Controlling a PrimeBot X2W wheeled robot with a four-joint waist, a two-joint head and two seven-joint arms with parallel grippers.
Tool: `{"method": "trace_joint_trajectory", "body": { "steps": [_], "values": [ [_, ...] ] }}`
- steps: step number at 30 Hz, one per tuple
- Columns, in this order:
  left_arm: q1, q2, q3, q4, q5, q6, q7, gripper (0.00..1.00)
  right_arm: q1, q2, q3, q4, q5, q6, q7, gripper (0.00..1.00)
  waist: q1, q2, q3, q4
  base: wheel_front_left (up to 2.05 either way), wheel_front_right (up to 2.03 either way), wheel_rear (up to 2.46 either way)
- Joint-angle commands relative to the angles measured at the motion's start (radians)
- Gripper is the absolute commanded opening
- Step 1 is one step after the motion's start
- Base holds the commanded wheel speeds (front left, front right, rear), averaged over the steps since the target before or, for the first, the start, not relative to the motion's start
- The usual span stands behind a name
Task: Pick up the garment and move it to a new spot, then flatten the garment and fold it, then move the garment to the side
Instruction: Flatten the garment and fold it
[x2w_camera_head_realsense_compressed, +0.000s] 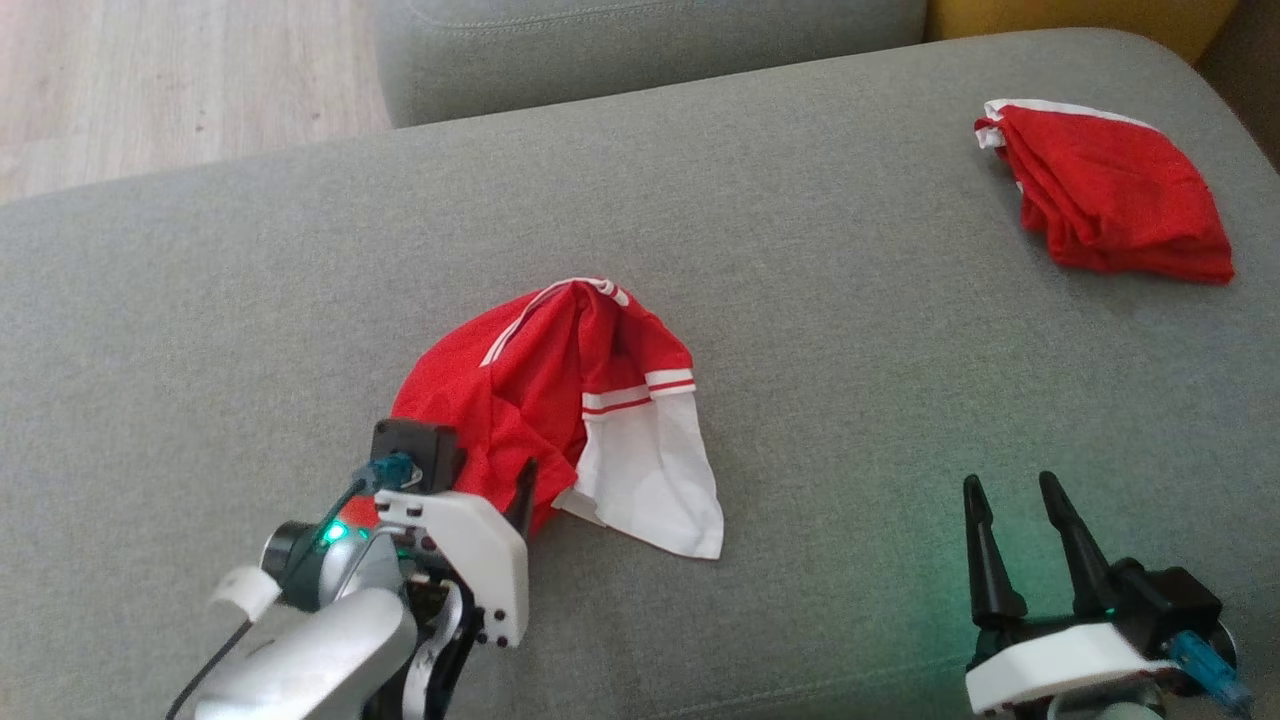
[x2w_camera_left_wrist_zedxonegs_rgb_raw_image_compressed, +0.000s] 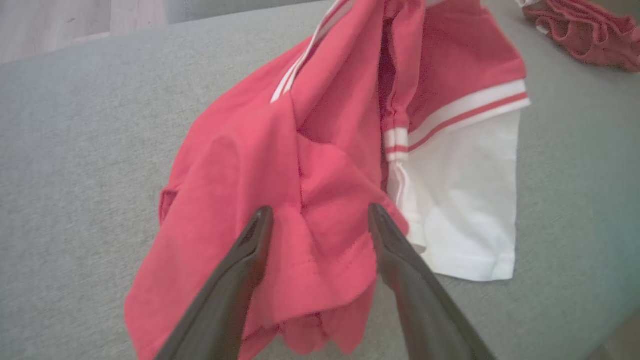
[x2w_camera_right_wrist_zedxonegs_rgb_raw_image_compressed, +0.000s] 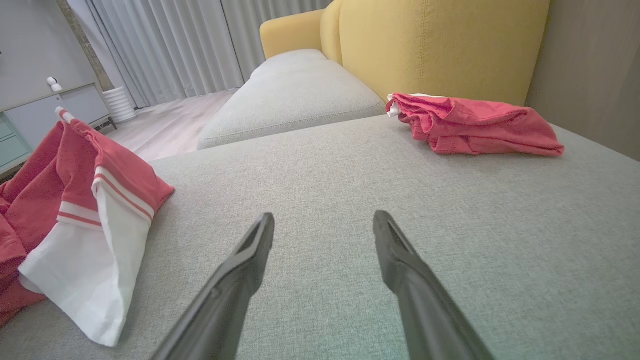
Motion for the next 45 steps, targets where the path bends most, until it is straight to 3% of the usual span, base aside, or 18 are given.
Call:
{"method": "trace_joint_trajectory", "body": {
  "steps": [1,2,4,6,8,9,10,21,27,31,37,40,41,42,43,44,45],
  "values": [
    [-0.049,0.037,0.029,-0.025,0.015,0.009,0.007,1.0,-0.027,-0.007,0.025,-0.032,-0.007,0.007,-0.011,1.0,0.0,0.0,0.003,0.0,0.0,0.0,0.0],
    [-0.051,0.043,0.025,-0.022,0.019,0.013,0.014,1.0,-0.028,-0.007,0.026,-0.031,-0.007,0.007,-0.011,1.0,0.0,0.0,0.005,0.0,0.0,0.0,0.0],
    [-0.05,0.053,0.019,-0.016,0.022,0.017,0.025,0.47,-0.029,-0.007,0.029,-0.031,-0.008,0.007,-0.011,1.0,0.0,0.0,0.008,-0.003,0.0,0.0,0.0],
    [-0.048,0.064,0.013,-0.013,0.023,0.016,0.035,0.26,-0.028,-0.007,0.029,-0.031,-0.007,0.007,-0.011,1.0,0.0,0.0,0.011,-0.005,0.0,0.0,0.0],
    [-0.051,0.077,0.008,-0.012,0.032,0.019,0.04,0.18,-0.026,-0.007,0.028,-0.031,-0.007,0.007,-0.011,1.0,0.0,0.0,0.014,-0.006,0.0,0.0,0.0],
    [-0.052,0.081,0.006,-0.012,0.034,0.02,0.044,0.04,-0.026,-0.007,0.027,-0.031,-0.007,0.007,-0.011,1.0,0.0,0.0,0.016,-0.006,0.0,0.0,0.0],
    [-0.055,0.085,0.004,-0.01,0.037,0.02,0.047,0.0,-0.026,-0.007,0.026,-0.031,-0.007,0.007,-0.011,1.0,0.0,0.0,0.017,-0.006,0.0,0.0,0.0],
    [-0.074,0.108,0.035,-0.039,0.038,0.022,0.014,0.0,-0.026,-0.007,0.025,-0.026,-0.004,0.007,-0.011,1.0,0.0,0.0,0.013,-0.005,0.0,0.0,0.0],
    [-0.118,0.243,0.144,-0.215,-0.01,0.029,0.039,0.0,-0.015,-0.007,0.015,-0.026,-0.006,0.007,-0.011,1.0,0.0,0.0,0.008,0.02,0.0,0.0,0.0],
    [-0.143,0.352,0.22,-0.251,-0.064,0.014,0.081,0.0,-0.027,-0.007,0.024,-0.027,-0.002,0.007,-0.011,1.0,0.0,0.0,0.012,0.027,0.0,0.0,0.0],
    [-0.176,0.426,0.267,-0.127,-0.115,-0.035,0.128,0.0,-0.039,-0.007,0.034,-0.021,0.003,0.007,-0.011,1.0,0.0,0.0,0.018,0.025,0.0,0.0,0.0],
    [-0.215,0.417,0.264,0.022,-0.098,-0.063,0.12,0.0,-0.041,-0.007,0.036,-0.014,0.004,0.007,-0.011,1.0,0.0,0.0,0.02,0.018,0.0,0.0,0.0],
    [-0.223,0.41,0.258,0.068,-0.088,-0.072,0.112,0.07,-0.042,-0.007,0.037,-0.012,0.004,0.007,-0.011,1.0,0.0,0.0,0.021,0.016,0.0,0.0,0.0],
    [-0.229,0.404,0.248,0.112,-0.078,-0.084,0.108,0.36,-0.044,-0.007,0.039,-0.01,0.004,0.007,-0.011,1.0,0.0,0.0,0.022,0.013,0.0,0.0,0.0],
    [-0.229,0.404,0.248,0.112,-0.078,-0.084,0.108,0.36,-0.044,-0.007,0.039,-0.01,0.004,0.007,-0.011,1.0,0.0,0.0,0.022,0.013,0.0,0.0,0.0],
    [-0.233,0.394,0.24,0.148,-0.072,-0.095,0.104,0.78,-0.046,-0.007,0.04,-0.008,0.004,0.007,-0.011,1.0,0.0,0.0,0.022,0.01,0.0,0.0,0.0],
    [-0.236,0.382,0.237,0.177,-0.07,-0.105,0.094,1.0,-0.047,-0.007,0.038,-0.008,0.006,0.007,-0.011,1.0,0.0,0.0,0.022,0.008,0.0,0.0,0.0]
  ]
}}
